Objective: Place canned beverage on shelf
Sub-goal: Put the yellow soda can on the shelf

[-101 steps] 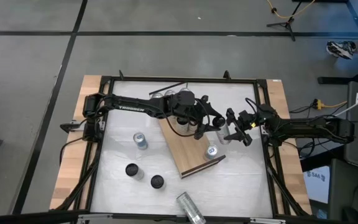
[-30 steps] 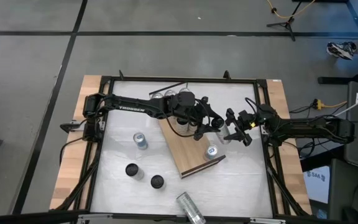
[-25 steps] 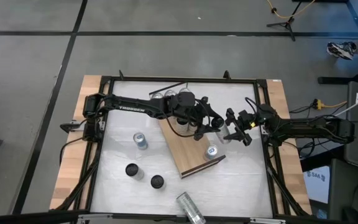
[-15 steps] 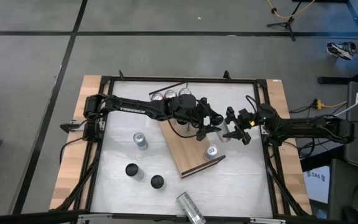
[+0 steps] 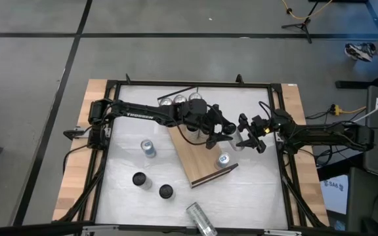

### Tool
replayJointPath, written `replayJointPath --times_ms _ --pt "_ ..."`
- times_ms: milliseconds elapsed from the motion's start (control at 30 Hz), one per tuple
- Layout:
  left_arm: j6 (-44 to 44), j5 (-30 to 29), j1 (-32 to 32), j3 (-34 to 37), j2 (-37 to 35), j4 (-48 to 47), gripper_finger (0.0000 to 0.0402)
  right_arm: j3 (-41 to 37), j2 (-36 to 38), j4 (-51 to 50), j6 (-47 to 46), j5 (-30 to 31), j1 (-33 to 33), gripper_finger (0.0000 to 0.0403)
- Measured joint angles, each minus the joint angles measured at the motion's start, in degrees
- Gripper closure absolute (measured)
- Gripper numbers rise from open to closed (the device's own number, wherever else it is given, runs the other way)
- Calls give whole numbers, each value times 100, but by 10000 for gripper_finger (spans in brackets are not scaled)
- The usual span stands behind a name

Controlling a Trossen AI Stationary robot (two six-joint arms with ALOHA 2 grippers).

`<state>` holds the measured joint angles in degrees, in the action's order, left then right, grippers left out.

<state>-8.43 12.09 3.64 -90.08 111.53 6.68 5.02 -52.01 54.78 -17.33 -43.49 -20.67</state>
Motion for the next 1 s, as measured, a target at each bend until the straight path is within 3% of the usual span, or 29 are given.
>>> replayJointPath --times_ms 300,500,767,1000 --pt "-2 64 5 -2 -4 0 110 0 0 2 22 -17 2 150" --pt "-315 -619 -50 -4 -7 -8 110 0 0 21 23 38 0 150" --pt "-345 -618 -55 -4 -11 4 110 0 0 45 23 5 0 150" --pt "152 -667 -134 -9 -14 24 110 0 0 78 31 28 2 150"
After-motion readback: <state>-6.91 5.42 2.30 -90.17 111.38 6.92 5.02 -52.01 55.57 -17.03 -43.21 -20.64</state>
